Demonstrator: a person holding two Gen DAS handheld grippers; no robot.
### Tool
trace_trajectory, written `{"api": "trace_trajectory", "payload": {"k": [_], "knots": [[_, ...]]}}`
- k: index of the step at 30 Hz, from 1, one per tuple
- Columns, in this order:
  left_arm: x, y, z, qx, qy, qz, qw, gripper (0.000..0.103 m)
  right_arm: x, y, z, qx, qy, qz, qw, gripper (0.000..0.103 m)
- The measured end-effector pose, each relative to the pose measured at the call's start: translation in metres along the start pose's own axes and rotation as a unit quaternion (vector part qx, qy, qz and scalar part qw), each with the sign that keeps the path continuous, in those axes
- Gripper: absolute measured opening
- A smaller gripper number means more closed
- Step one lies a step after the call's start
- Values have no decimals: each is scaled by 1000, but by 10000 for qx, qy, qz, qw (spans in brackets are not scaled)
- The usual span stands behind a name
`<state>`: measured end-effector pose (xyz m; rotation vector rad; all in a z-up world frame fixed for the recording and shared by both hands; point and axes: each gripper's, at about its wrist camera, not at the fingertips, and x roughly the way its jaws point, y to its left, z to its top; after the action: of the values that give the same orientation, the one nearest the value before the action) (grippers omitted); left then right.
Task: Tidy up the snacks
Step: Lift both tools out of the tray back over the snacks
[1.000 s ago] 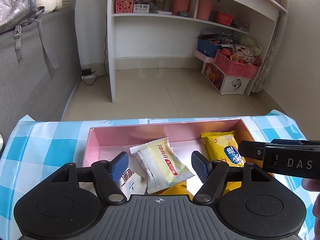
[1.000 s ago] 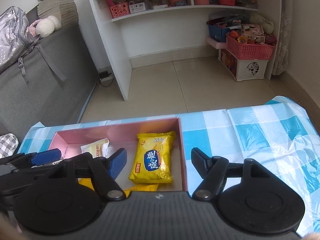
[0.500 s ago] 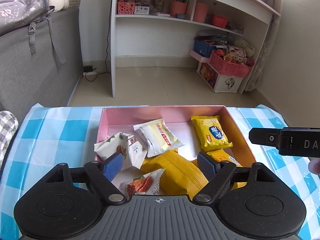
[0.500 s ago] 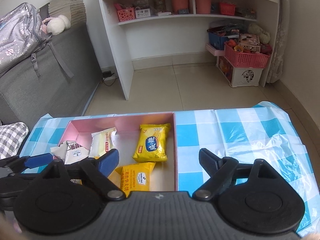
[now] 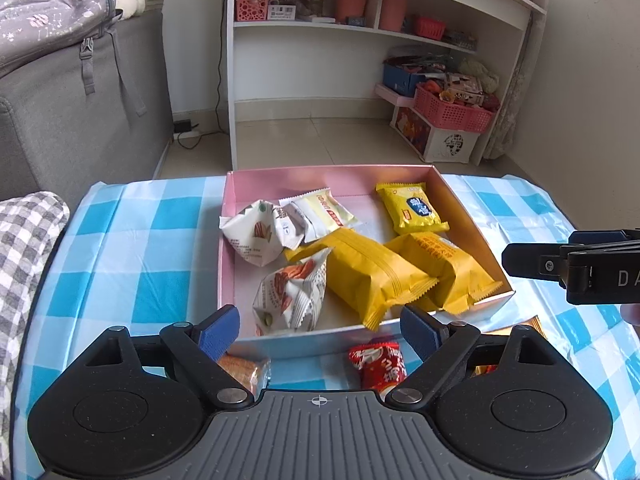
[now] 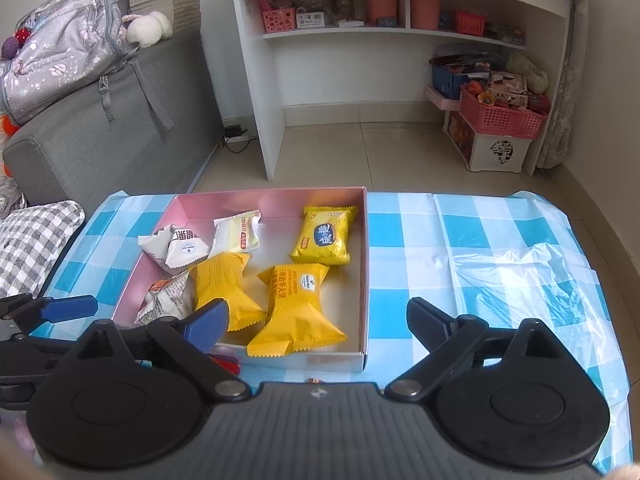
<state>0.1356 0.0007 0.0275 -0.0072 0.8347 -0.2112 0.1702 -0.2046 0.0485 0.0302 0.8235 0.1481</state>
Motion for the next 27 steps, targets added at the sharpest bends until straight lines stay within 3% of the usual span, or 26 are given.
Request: {"api": "trace_trajectory", "payload": {"k": [17,27], "knots": [[-38,24,-58,236,-1,123,9996,93,-16,10,-46,66,-6,134,9999,101],[-38,45,-84,602,118,239,9978,93,-9,20,-66,-517,193,-88,9984,101]]}}
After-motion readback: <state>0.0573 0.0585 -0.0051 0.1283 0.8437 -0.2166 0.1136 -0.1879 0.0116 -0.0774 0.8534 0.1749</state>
